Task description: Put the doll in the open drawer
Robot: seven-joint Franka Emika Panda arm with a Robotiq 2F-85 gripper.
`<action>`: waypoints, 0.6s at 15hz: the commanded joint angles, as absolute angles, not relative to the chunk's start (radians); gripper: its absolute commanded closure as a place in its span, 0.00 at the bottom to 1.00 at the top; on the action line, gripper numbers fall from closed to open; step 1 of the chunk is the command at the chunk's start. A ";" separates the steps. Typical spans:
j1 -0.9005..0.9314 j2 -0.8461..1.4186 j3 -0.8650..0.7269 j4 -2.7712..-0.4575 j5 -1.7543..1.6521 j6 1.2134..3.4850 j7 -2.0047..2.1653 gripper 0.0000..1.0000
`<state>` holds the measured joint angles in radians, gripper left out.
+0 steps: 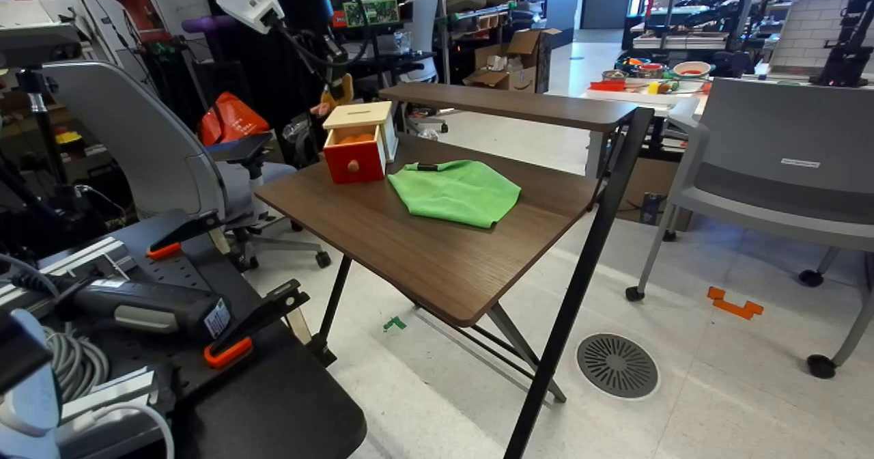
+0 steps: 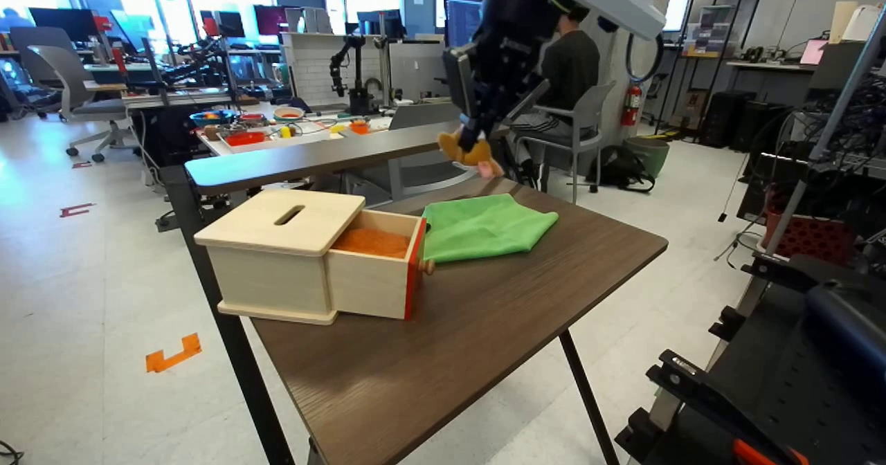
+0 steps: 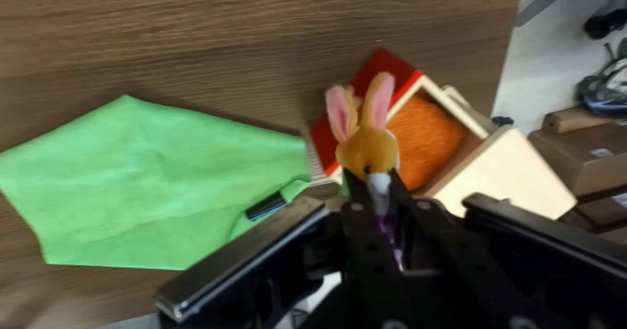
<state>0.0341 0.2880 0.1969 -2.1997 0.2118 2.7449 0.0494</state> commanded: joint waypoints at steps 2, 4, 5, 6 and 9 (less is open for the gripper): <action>0.054 0.373 0.280 -2.126 0.295 2.784 -0.072 0.97; 0.048 0.425 0.301 -2.092 0.316 2.796 -0.098 0.97; 0.046 0.452 0.302 -2.077 0.316 2.809 -0.101 0.97; 0.043 0.476 0.303 -2.061 0.314 2.818 -0.101 0.97; 0.046 0.552 0.282 -2.015 0.284 2.858 -0.073 0.97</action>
